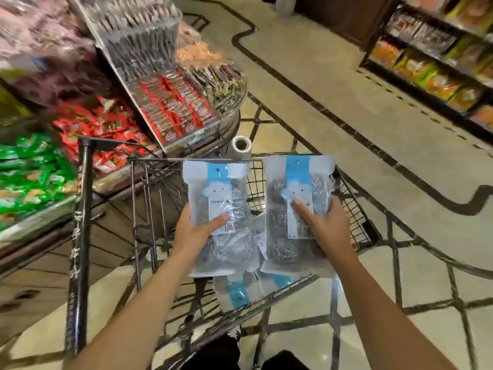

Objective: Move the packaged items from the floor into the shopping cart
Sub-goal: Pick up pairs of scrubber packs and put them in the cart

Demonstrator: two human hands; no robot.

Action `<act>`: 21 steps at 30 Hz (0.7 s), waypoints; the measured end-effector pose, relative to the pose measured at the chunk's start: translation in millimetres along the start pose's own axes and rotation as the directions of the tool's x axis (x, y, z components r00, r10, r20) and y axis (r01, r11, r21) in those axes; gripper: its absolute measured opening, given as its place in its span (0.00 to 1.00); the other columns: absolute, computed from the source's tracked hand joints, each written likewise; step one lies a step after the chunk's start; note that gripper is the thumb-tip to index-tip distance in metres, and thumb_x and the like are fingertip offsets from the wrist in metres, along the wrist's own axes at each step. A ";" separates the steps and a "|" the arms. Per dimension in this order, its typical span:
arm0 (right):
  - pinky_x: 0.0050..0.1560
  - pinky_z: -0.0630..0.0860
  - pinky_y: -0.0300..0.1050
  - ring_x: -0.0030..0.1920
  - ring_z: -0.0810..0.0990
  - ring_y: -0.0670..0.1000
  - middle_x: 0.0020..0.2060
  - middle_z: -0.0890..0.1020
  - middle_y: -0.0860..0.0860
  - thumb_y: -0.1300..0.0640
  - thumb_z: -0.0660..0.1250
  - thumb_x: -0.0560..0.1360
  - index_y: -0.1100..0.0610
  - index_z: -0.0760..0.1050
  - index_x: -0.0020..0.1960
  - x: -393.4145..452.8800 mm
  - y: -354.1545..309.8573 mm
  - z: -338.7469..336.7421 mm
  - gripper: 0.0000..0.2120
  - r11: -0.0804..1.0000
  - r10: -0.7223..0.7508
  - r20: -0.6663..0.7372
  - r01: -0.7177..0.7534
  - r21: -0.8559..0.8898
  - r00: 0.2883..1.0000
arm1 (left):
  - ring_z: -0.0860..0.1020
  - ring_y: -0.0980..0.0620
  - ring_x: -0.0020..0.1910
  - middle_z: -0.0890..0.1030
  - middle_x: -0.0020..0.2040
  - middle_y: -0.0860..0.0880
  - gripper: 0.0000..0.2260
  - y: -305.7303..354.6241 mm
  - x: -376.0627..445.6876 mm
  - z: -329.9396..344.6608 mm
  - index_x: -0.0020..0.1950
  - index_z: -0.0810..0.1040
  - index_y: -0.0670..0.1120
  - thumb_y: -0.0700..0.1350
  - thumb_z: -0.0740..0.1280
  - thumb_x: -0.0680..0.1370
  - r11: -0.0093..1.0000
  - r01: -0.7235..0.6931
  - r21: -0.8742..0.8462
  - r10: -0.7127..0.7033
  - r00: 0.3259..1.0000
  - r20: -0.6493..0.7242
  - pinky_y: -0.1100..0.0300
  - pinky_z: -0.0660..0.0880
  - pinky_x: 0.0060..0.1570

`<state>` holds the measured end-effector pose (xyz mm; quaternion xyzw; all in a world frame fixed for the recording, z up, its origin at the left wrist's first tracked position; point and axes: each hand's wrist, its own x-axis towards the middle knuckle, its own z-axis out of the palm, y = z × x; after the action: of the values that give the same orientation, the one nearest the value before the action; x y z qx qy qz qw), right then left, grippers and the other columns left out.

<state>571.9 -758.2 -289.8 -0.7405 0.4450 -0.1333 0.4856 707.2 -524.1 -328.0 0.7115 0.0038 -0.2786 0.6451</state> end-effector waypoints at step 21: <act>0.53 0.81 0.54 0.53 0.84 0.57 0.52 0.84 0.50 0.32 0.75 0.70 0.53 0.72 0.66 89.2 177.9 109.1 0.35 0.888 0.259 0.418 -0.044 -0.457 0.871 | 0.70 0.52 0.73 0.70 0.75 0.54 0.47 -177.6 27.1 56.9 0.82 0.60 0.49 0.53 0.82 0.69 0.845 0.521 0.122 -0.458 0.821 -0.340 0.62 0.66 0.66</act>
<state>597.2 -786.6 -513.5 -0.8013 0.3909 0.1913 0.4105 642.9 -556.3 -502.2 0.7838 0.2550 -0.3240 0.4643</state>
